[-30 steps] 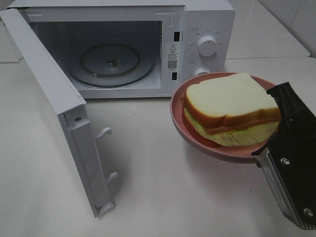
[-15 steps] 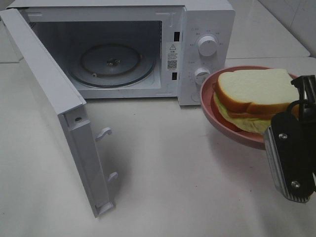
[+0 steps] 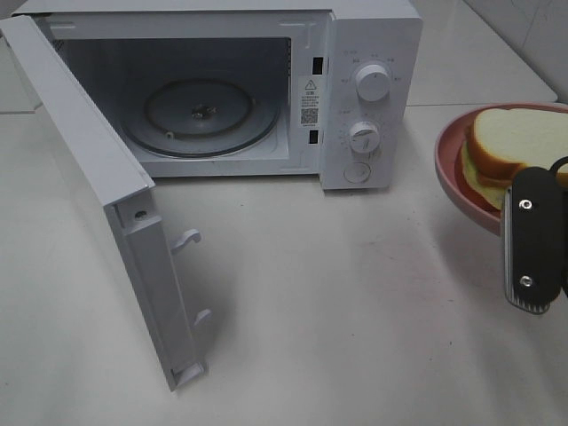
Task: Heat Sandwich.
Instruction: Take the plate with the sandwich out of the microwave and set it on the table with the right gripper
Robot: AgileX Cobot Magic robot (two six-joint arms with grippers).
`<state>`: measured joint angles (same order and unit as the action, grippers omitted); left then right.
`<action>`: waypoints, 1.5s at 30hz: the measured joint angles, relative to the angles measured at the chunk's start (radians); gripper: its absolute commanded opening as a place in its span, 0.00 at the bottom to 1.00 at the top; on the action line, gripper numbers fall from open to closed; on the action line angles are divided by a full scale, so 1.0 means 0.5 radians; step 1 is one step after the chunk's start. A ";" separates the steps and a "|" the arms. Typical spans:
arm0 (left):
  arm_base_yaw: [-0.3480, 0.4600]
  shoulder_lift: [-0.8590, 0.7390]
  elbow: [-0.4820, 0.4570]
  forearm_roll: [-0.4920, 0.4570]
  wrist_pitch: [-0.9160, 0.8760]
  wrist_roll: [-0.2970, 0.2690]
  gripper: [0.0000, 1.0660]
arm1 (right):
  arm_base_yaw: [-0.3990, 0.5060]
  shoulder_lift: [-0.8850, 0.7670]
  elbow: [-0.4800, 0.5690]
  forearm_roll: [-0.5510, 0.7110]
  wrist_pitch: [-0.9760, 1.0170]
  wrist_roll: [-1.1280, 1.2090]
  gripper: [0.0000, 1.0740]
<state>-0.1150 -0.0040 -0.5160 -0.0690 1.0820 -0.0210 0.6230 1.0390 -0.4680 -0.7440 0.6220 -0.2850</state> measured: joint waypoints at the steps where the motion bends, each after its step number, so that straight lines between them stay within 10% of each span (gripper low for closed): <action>1: 0.000 0.000 0.000 0.000 0.000 0.000 0.92 | 0.000 0.034 0.000 -0.064 0.052 0.144 0.01; 45: 0.000 0.000 0.000 0.000 0.000 0.000 0.92 | 0.000 1.430 -0.598 -0.274 0.294 2.354 0.04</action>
<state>-0.1150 -0.0040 -0.5160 -0.0690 1.0820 -0.0210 0.6230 1.7540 -0.7670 -0.8810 0.7690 0.8920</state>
